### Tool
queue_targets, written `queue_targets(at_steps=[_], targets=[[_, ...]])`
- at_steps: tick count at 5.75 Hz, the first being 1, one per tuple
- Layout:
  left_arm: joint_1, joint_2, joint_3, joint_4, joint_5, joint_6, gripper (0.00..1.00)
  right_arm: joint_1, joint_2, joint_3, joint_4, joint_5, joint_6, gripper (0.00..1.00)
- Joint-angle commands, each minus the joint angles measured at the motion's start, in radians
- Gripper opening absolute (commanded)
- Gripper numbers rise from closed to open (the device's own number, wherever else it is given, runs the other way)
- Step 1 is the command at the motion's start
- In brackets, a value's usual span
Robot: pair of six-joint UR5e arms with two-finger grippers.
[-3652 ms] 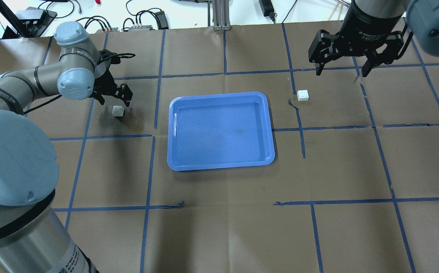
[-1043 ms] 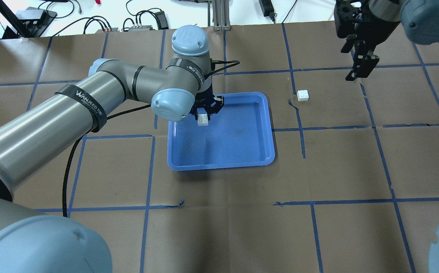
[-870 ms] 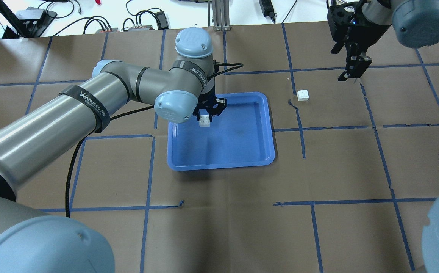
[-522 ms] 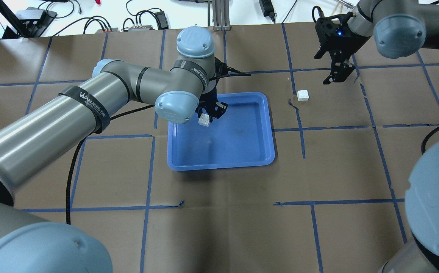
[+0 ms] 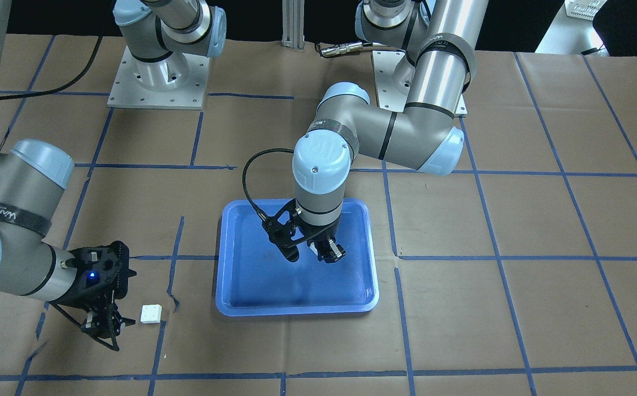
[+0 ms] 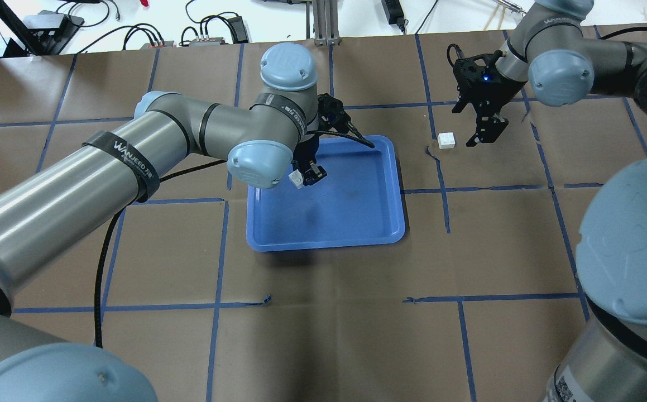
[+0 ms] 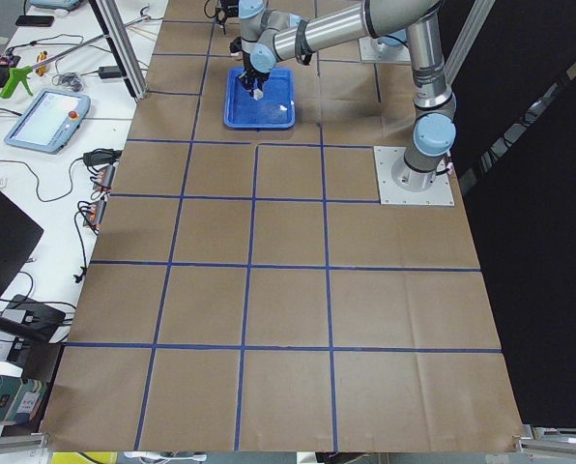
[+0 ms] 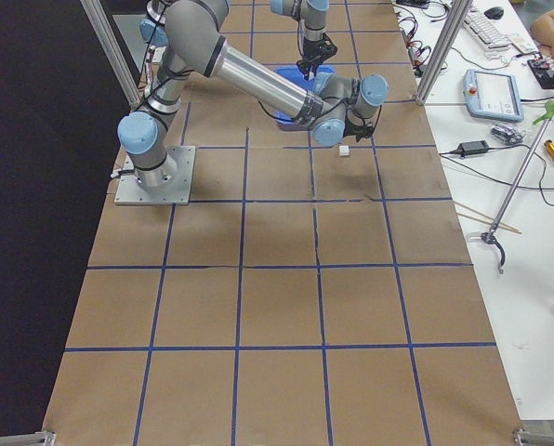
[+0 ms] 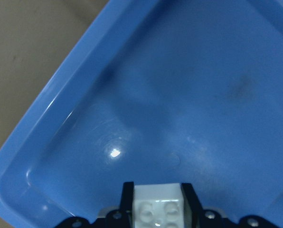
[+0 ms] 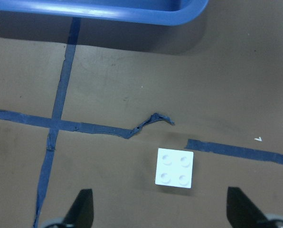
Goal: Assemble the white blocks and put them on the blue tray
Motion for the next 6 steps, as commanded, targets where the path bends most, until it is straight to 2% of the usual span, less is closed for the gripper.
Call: queue_targets(at_steps=[1,4,6], targets=[[0.001,-0.006,-0.002,0.007,-0.013,0.243,0.22,0.000,0.040,0.001,-0.040,0.010,-0.002,1.00],[0.001,-0.035,-0.020,0.005,-0.016,0.292,0.22,0.000,0.060,0.011,-0.041,0.014,0.006,1.00],[-0.003,-0.038,-0.054,0.024,-0.015,0.296,0.25,0.000,0.067,0.013,-0.041,0.067,0.004,1.00]])
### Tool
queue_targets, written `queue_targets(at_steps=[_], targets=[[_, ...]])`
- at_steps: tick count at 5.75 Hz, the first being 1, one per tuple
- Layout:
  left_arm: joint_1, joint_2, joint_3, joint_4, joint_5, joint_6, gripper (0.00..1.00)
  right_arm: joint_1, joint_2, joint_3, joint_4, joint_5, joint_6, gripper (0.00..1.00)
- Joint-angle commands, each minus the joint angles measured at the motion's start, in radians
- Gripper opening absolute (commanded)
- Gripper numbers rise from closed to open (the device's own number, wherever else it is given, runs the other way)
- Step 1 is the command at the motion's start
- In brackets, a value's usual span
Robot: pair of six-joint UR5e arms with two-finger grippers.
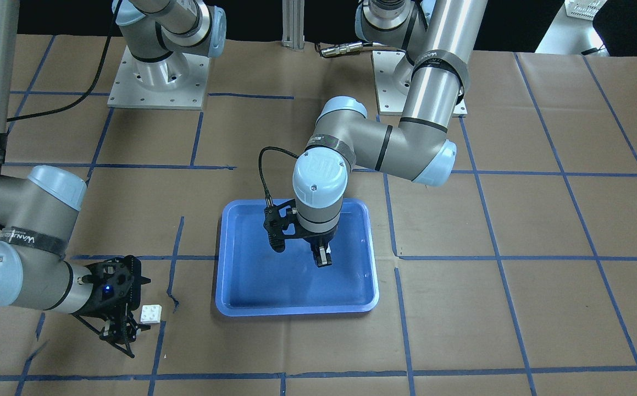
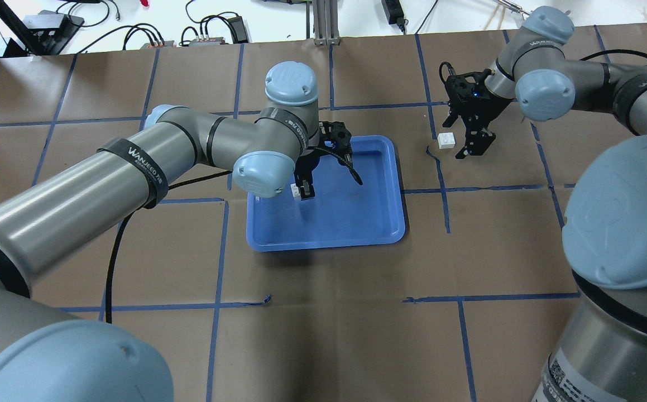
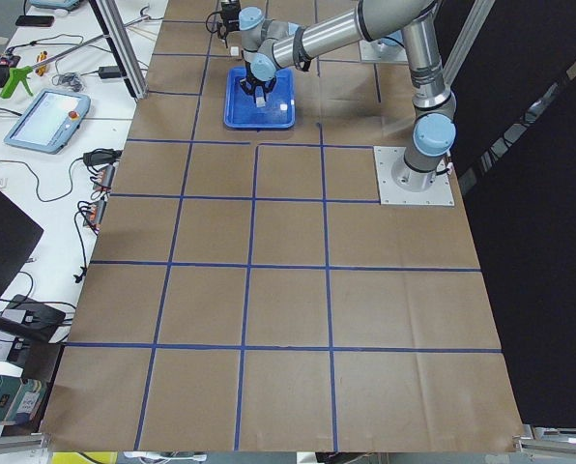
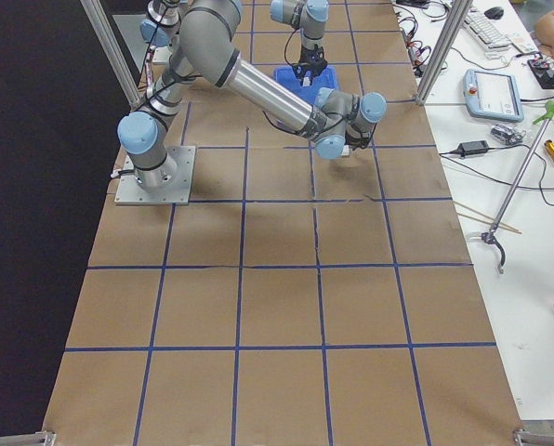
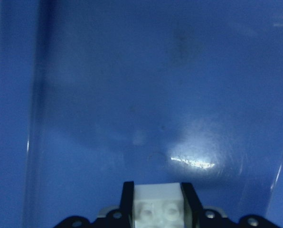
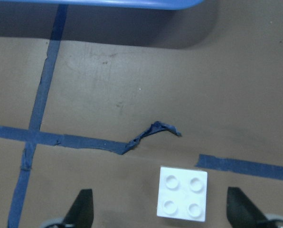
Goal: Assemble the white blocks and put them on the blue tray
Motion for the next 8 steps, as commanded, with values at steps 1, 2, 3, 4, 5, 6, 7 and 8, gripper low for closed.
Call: queue_targets(at_steps=[1,2,3,4,5,6,7,8], targets=[[-0.025,-0.004,-0.014,0.030,0.000,0.006,0.25,0.000,0.005,0.000,0.000,0.017,-0.002,0.99],[-0.032,0.007,-0.014,0.045,-0.001,0.012,0.25,0.000,0.011,0.000,-0.008,0.017,-0.003,0.98],[-0.048,0.007,-0.015,0.045,0.000,0.037,0.21,0.000,0.011,0.003,-0.009,0.016,-0.002,0.95],[-0.048,-0.004,-0.006,0.061,-0.001,0.043,0.22,0.000,0.011,0.003,-0.020,0.008,0.000,0.85],[-0.048,0.007,-0.017,0.088,-0.003,0.074,0.27,0.000,0.011,0.005,-0.020,0.007,0.001,0.74],[-0.049,0.002,-0.031,0.091,-0.001,0.068,0.44,0.000,0.011,0.005,-0.031,-0.001,0.000,0.62],[-0.049,-0.002,-0.040,0.105,-0.003,0.065,0.62,0.000,0.011,0.005,-0.035,-0.001,0.000,0.53],[-0.049,-0.014,-0.040,0.108,-0.003,0.059,0.62,0.000,0.009,0.003,-0.035,-0.003,-0.002,0.44]])
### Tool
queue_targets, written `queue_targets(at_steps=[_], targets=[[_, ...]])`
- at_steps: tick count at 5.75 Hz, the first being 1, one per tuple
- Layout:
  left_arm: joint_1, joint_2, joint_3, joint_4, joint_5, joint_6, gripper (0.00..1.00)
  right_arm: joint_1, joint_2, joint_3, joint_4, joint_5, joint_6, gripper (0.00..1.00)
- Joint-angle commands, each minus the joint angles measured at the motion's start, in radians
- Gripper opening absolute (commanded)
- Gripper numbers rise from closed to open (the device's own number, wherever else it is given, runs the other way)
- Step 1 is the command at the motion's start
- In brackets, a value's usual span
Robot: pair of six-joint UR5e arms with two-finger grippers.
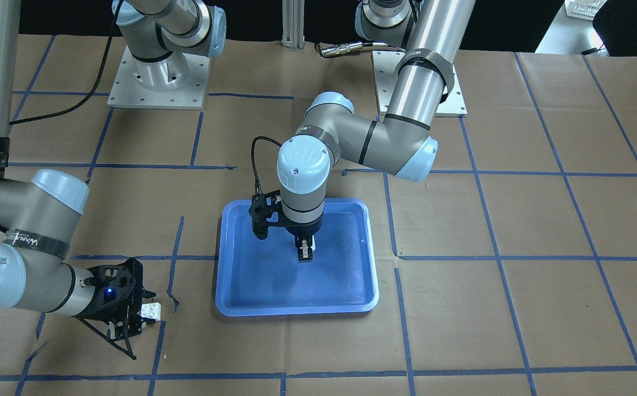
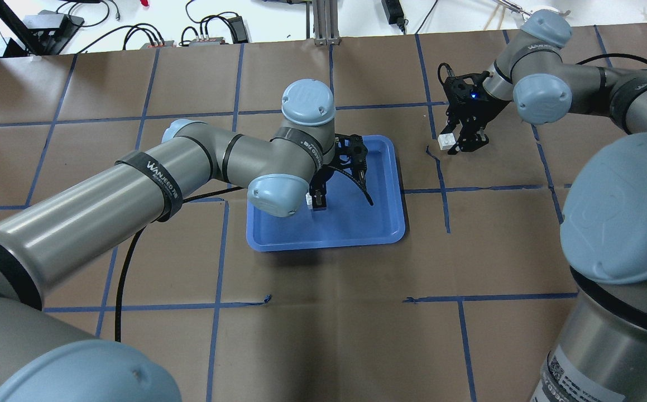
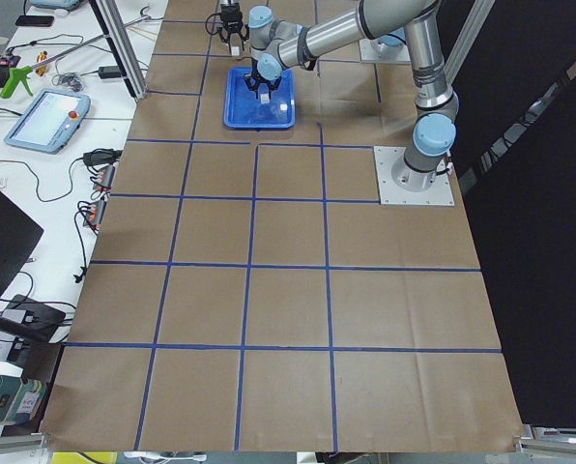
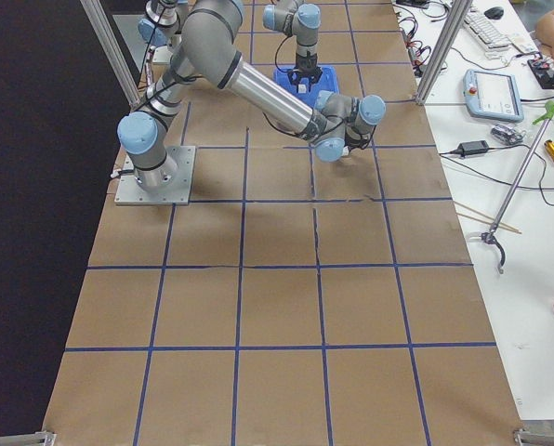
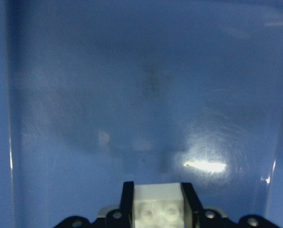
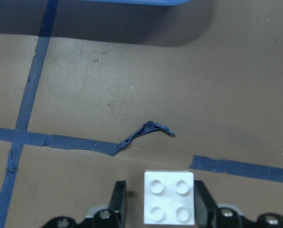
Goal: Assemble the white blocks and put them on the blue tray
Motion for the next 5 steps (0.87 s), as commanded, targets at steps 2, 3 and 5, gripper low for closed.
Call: queue_targets(at_steps=[2,3,5], targets=[[0.000,-0.006,0.000,0.009,0.001,-0.006,0.95,0.000,-0.012,-0.018,-0.003,0.000,0.013,0.38],[0.000,0.003,0.002,0.006,0.001,-0.038,0.98,0.000,-0.027,-0.026,-0.002,0.002,0.051,0.38],[0.009,0.027,0.031,-0.027,0.007,-0.095,0.98,0.002,-0.099,-0.027,0.018,-0.002,0.097,0.38]])
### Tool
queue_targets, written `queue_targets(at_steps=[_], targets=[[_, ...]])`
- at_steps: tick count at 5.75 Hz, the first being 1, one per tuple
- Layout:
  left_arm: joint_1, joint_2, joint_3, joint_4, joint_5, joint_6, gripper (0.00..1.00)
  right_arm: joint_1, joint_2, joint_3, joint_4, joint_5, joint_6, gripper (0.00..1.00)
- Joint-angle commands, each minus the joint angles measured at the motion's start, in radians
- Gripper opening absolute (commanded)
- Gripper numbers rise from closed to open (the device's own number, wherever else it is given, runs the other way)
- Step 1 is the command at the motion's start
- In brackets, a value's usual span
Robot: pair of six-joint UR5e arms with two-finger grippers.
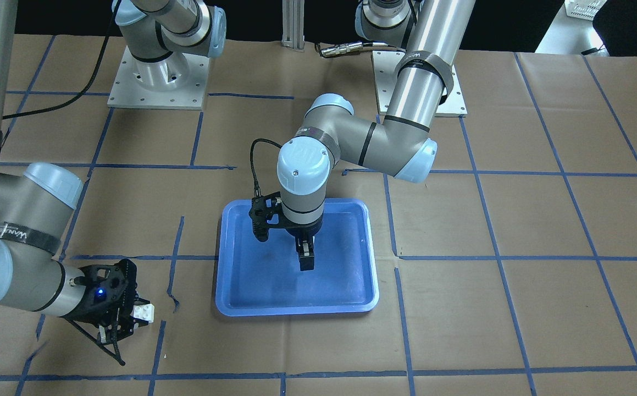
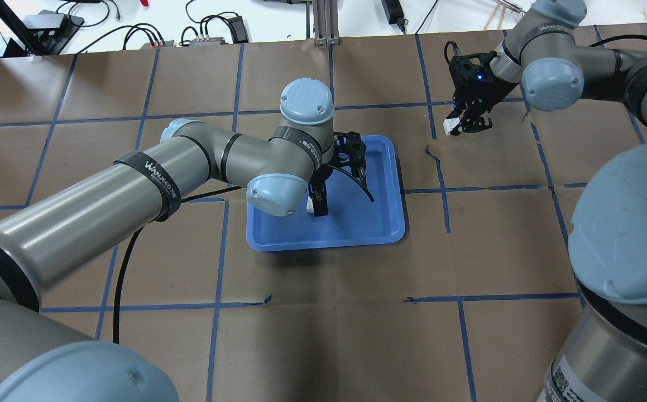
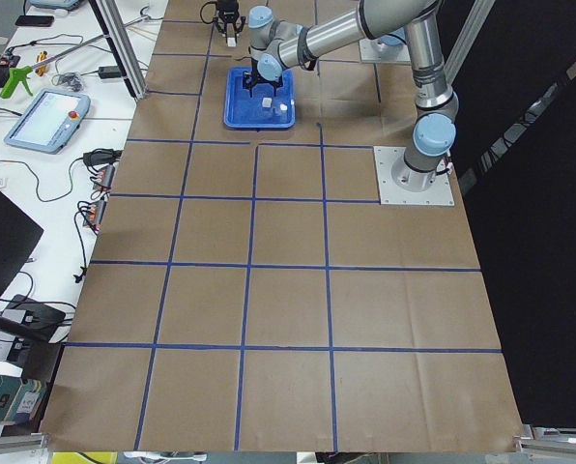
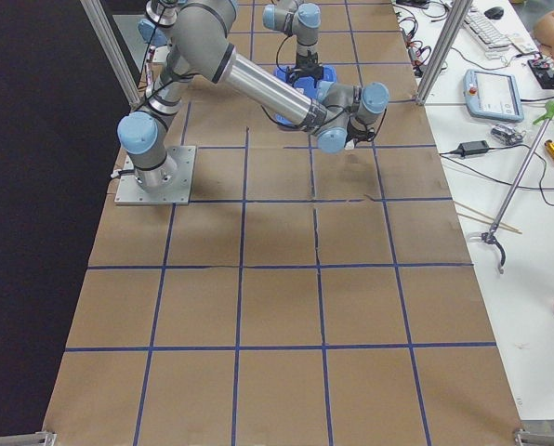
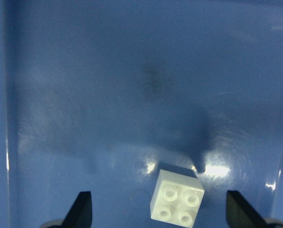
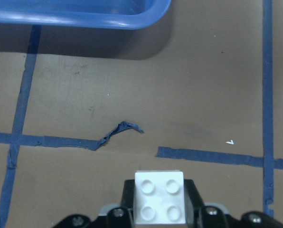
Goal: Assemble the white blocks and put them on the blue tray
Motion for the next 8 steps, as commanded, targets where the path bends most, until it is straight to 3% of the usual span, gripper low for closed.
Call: queue_targets(at_steps=[1,3,5,7,8], targets=[[0.044,0.049,0.037,-0.058,0.002,-0.066,0.98,0.004,-0.068,0.007,0.019,-0.001,0.086,0.38],[0.118,0.175,0.109,-0.302,0.010,-0.113,0.98,0.015,-0.119,0.033,0.048,0.003,0.141,0.38],[0.181,0.274,0.123,-0.367,0.031,-0.251,0.98,0.108,-0.163,0.105,0.030,0.015,0.294,0.38],[0.270,0.357,0.123,-0.401,0.030,-0.378,0.98,0.209,-0.156,0.130,-0.064,0.016,0.469,0.38],[0.295,0.391,0.123,-0.424,0.030,-0.491,0.98,0.239,-0.160,0.186,-0.126,0.016,0.477,0.38]])
